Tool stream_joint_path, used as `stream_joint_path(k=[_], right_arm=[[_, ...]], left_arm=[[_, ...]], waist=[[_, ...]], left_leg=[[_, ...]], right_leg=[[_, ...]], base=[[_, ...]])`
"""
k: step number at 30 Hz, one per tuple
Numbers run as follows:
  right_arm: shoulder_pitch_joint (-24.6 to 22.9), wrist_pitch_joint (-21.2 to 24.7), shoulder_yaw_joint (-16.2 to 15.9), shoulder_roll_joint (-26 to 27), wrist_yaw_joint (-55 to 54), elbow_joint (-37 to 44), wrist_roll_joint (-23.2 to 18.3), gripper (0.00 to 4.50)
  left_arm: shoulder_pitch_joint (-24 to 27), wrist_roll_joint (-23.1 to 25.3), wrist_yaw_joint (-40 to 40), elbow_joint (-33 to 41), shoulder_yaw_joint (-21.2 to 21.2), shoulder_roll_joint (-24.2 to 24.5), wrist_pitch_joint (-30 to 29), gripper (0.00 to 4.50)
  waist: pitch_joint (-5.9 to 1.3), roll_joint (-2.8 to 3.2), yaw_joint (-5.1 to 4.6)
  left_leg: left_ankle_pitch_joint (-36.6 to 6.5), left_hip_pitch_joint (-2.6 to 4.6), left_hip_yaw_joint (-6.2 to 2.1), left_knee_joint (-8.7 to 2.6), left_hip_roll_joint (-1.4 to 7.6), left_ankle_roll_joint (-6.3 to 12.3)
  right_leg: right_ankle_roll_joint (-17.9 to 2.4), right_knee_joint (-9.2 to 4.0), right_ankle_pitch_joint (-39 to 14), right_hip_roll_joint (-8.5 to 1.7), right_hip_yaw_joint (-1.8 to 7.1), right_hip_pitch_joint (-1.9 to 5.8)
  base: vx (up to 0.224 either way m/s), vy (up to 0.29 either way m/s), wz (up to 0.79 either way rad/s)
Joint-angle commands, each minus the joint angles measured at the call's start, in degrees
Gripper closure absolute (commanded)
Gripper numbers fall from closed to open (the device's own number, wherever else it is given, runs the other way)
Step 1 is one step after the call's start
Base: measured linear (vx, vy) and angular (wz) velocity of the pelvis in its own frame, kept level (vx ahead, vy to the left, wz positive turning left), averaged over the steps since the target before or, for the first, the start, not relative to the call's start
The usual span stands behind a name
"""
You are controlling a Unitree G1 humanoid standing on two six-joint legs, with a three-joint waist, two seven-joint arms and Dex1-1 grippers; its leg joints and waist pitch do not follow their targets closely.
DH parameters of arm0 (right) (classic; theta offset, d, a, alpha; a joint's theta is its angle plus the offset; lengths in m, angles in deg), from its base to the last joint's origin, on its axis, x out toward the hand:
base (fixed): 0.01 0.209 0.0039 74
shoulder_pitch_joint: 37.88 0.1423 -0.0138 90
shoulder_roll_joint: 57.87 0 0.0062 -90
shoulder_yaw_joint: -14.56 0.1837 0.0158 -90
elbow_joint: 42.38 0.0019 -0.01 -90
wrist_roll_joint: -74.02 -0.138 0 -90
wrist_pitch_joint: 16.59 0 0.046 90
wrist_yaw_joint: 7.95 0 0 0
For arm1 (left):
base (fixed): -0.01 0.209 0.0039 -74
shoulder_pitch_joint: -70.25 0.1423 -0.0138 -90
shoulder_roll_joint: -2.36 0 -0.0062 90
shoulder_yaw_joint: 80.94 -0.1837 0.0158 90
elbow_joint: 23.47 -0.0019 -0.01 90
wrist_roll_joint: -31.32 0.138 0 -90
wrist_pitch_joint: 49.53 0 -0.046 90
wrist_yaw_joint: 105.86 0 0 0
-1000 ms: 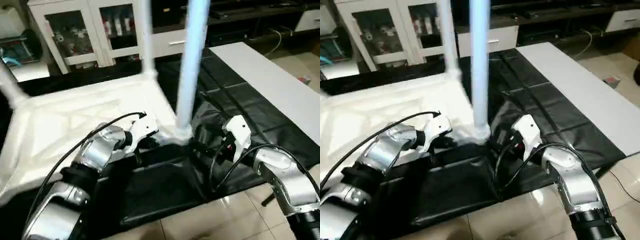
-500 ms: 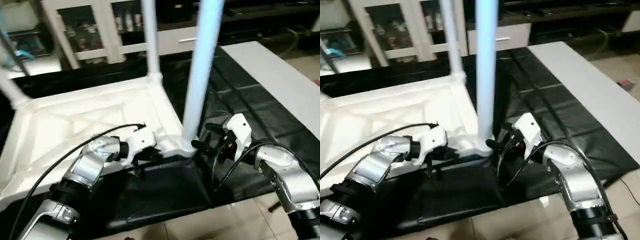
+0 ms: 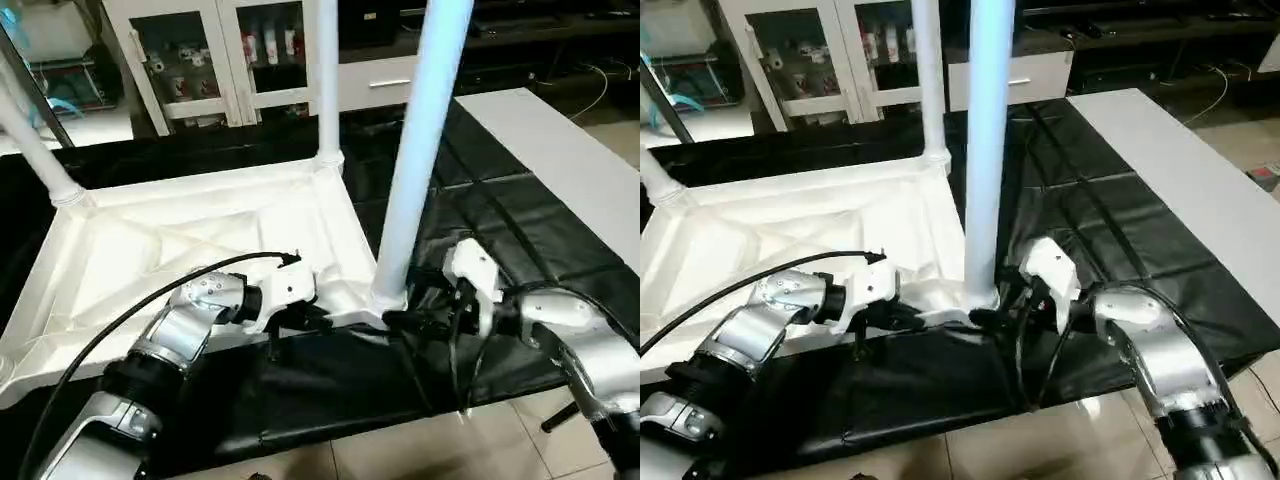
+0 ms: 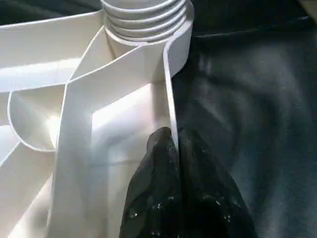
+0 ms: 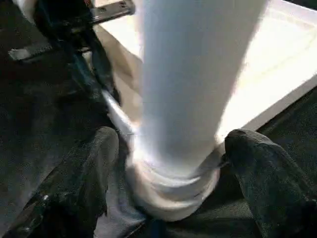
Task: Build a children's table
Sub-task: Rotate leg to tighten
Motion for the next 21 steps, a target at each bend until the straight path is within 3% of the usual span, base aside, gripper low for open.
stream_joint_path(k=[1,8,16,21], right_arm=[[1.54,-1.26,-0.75,0.10,0.57,-1.57,0.80,0.70],[2.33,-2.01,-2.87,-1.66,6.14,-1.91,1.08,0.70],[4.26,-4.45,-4.76,-2.17,9.64,-5.64,2.65,0.70],[5.41,-5.23,-5.14,-1.85,10.08,-7.21,3.34,0.70]], left_arm=[[-0.49,-0.32,-4.31,-0.33,-3.58,-0.19,2.13,4.46],[-2.20,0.00,-5.18,-2.12,-4.43,-0.42,3.99,4.46],[-3.82,0.19,-6.37,-5.05,-4.61,-0.18,5.60,4.46],[-4.42,0.25,-6.48,-6.40,-4.88,-0.21,6.36,4.46]], waist=[[-3.51,-1.35,-0.11],[-3.62,-1.26,0.67],[-3.61,-1.31,0.53],[-3.70,-1.48,0.57]], left_leg=[[-9.05,1.25,-1.41,-3.90,3.39,5.53],[-8.09,1.31,-1.33,-3.75,3.53,6.14],[-9.42,1.14,-1.41,-3.77,3.43,5.28],[-8.35,1.10,-1.41,-3.63,3.49,6.03]], right_leg=[[-13.04,-3.83,-11.66,-3.31,2.33,2.22],[-13.47,-3.49,-9.41,-3.20,2.28,2.19],[-13.61,-3.60,-10.92,-3.28,2.21,2.36],[-13.69,-3.41,-9.94,-3.34,2.19,2.40]], base=[[0.000,0.000,0.00],[0.000,0.000,0.00],[0.000,0.000,0.00],[0.000,0.000,0.00]])
